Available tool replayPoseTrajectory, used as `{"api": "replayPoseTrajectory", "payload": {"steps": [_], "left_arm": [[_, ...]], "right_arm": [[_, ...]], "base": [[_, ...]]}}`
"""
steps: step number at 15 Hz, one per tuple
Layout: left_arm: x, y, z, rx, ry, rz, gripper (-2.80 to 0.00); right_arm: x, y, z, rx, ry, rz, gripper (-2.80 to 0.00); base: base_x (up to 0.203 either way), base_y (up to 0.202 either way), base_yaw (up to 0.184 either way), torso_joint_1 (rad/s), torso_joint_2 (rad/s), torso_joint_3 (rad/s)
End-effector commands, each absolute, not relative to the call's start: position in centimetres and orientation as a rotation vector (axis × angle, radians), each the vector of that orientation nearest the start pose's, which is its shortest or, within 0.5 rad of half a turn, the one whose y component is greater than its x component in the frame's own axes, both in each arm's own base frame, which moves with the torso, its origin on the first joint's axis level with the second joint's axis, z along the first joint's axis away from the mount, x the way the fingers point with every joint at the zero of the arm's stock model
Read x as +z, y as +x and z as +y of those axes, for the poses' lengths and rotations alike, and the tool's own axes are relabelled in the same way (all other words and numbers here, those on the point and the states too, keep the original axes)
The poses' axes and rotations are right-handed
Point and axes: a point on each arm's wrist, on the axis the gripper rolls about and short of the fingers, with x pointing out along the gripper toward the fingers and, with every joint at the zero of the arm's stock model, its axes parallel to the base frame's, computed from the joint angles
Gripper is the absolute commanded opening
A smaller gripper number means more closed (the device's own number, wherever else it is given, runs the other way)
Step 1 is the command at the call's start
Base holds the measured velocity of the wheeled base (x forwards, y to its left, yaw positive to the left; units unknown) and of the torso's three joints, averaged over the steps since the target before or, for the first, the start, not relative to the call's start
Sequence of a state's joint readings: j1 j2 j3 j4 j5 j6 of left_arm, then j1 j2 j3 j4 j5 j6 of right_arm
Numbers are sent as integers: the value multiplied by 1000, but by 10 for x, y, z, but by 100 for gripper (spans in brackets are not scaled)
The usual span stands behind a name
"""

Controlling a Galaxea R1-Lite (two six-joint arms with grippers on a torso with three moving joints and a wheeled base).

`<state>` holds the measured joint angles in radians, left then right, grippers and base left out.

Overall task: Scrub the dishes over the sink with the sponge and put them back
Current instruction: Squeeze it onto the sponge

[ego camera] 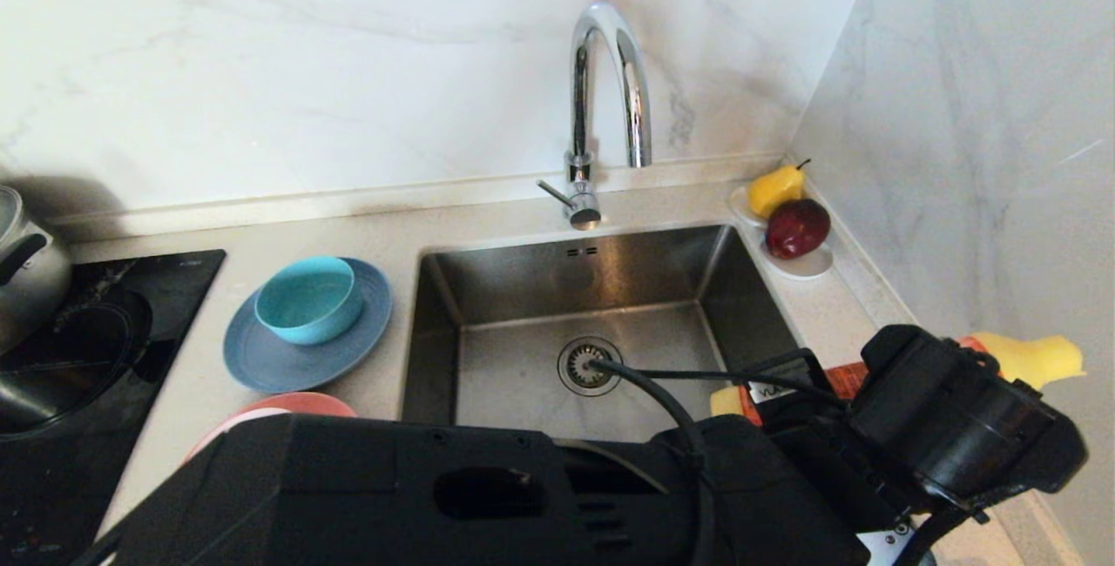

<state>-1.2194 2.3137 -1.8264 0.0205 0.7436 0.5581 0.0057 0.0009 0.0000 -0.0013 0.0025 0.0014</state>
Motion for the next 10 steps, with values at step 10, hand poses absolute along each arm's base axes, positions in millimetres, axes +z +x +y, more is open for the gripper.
{"api": "replayPoseTrajectory", "payload": {"steps": [10], "left_arm": [[98,184,-452,-400,1166,234,-280]], "right_arm": [[76,-23,0,9,1,0,-280]], "base": [[0,0,0,0,0,0]]}}
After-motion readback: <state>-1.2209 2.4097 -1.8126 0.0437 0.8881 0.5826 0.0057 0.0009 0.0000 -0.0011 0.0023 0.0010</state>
